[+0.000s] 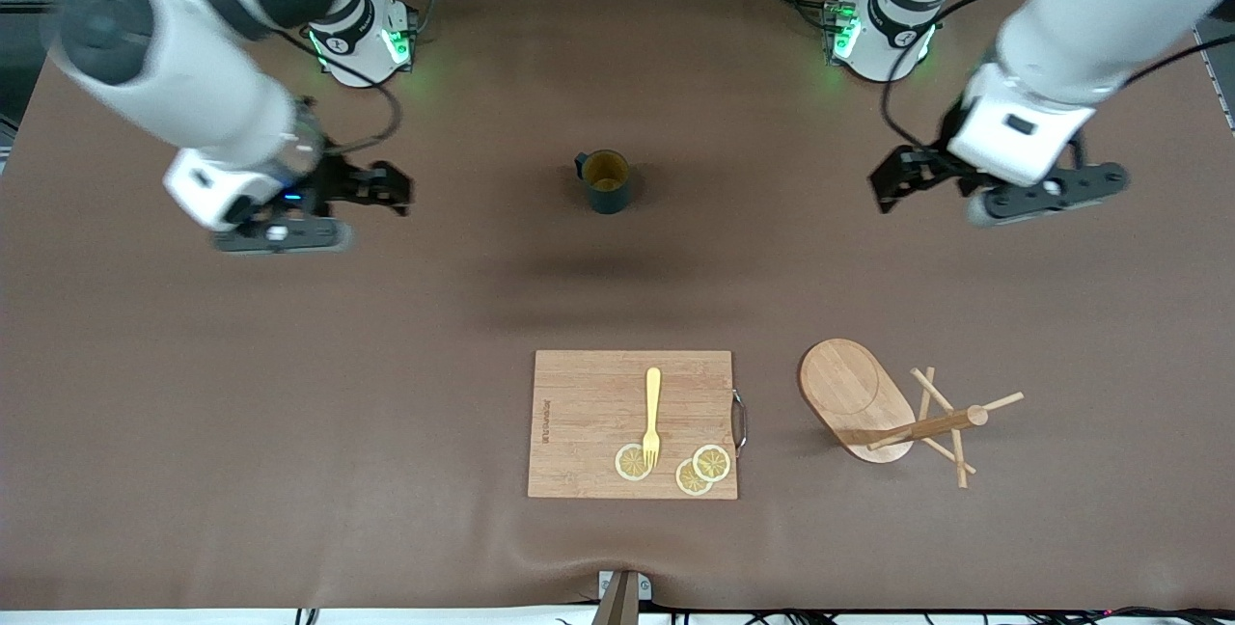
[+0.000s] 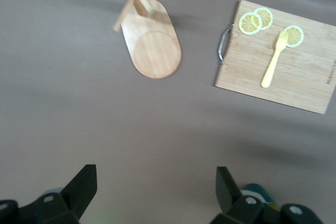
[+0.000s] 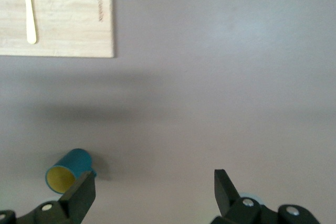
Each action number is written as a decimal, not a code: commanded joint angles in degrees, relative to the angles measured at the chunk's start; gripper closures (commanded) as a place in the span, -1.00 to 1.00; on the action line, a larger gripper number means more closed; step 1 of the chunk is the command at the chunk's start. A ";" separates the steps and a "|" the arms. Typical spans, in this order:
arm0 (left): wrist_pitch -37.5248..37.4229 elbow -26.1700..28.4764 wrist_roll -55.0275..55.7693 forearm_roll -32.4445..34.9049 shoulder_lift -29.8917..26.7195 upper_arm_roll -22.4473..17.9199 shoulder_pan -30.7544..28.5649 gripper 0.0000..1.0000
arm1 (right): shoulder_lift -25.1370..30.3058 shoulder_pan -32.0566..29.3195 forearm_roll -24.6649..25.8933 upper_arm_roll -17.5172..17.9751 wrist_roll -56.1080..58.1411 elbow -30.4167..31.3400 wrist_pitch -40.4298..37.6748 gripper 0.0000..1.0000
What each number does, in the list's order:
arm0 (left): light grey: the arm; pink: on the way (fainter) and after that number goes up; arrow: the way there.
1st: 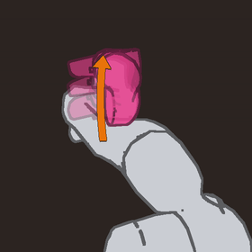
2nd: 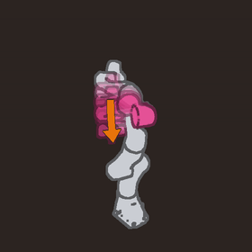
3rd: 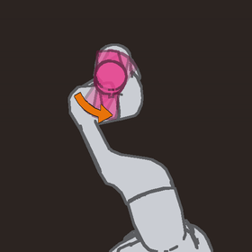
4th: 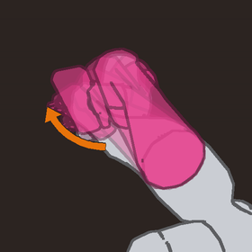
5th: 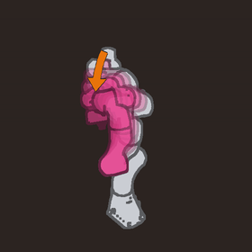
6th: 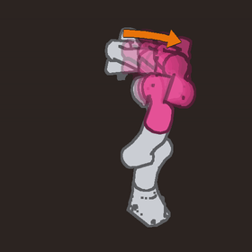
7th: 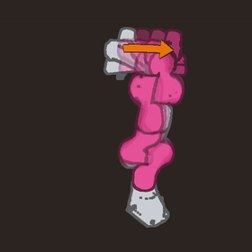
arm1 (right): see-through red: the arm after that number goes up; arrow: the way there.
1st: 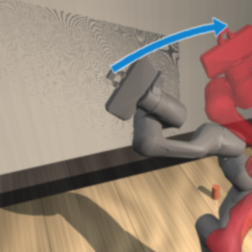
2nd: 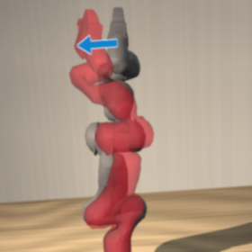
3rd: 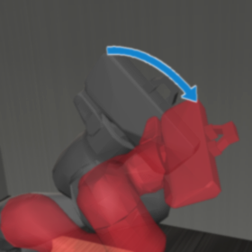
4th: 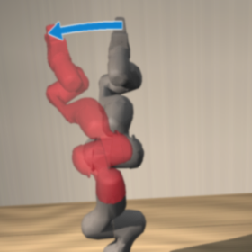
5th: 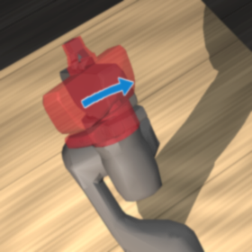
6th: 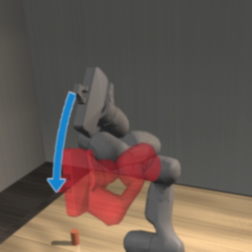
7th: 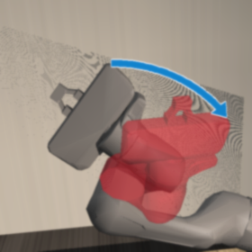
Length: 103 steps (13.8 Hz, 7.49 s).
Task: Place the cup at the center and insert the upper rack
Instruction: 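Set the mug down and open the right gripper while the left gripper approaches, then withdraw the right gripper while the left gripper moves above the mug, then lower the left gripper and grasp the mug by its handle, then lift the mug with the left gripper toward the wooden mug tree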
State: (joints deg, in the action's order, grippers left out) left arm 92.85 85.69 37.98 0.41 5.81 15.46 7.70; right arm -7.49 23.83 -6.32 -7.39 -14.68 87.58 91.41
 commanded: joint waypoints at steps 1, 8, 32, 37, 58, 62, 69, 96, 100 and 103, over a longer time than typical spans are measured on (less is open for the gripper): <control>1.11 -1.39 6.13 -0.50 0.69 -0.07 3.01 -1.00 | 1.86 -7.55 0.96 1.06 7.96 -1.35 -1.75 -1.00; 7.08 -2.10 17.28 3.87 6.58 0.19 12.22 -1.00 | 2.30 -18.46 0.96 0.97 21.07 -2.42 -3.78 -1.00; 11.49 -10.19 80.29 29.82 35.58 -2.71 52.93 -1.00 | 5.38 -24.89 8.43 0.88 25.57 -2.24 -6.77 -1.00; 8.58 -10.80 89.35 29.91 39.53 -4.19 57.06 -1.00 | 5.02 -24.80 8.25 0.88 25.57 -2.24 -6.77 -1.00; 9.28 -13.44 100.89 24.55 44.90 -8.51 61.11 -0.17 | 4.67 -24.80 2.98 1.06 24.70 -1.80 -5.98 -1.00; 9.28 -13.44 101.15 23.58 44.81 -8.69 60.94 0.00 | 5.11 -25.33 3.07 0.97 24.78 -1.89 -6.94 -1.00; 9.28 -13.44 101.33 22.53 44.81 -9.65 60.85 0.40 | 5.20 -25.24 2.98 0.97 24.70 -1.89 -7.12 -1.00; 12.45 -13.27 83.59 -1.01 19.25 -8.86 30.28 1.00 | 5.20 -25.07 4.65 1.23 20.39 -1.98 -14.32 -1.00; 12.45 -13.18 77.18 -6.55 16.78 -8.86 23.69 1.00 | 5.20 -25.07 4.65 1.23 20.04 -1.89 -14.50 -1.00; 12.36 -13.09 70.15 -11.12 15.90 -8.86 17.80 1.00 | 5.20 -25.07 4.65 1.32 19.95 -1.80 -14.50 -1.00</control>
State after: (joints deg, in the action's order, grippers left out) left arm 104.62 70.65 112.25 -7.80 23.63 6.05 28.94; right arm -3.13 -0.26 -2.10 -7.12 6.20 85.41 77.34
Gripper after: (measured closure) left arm 0.793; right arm 0.000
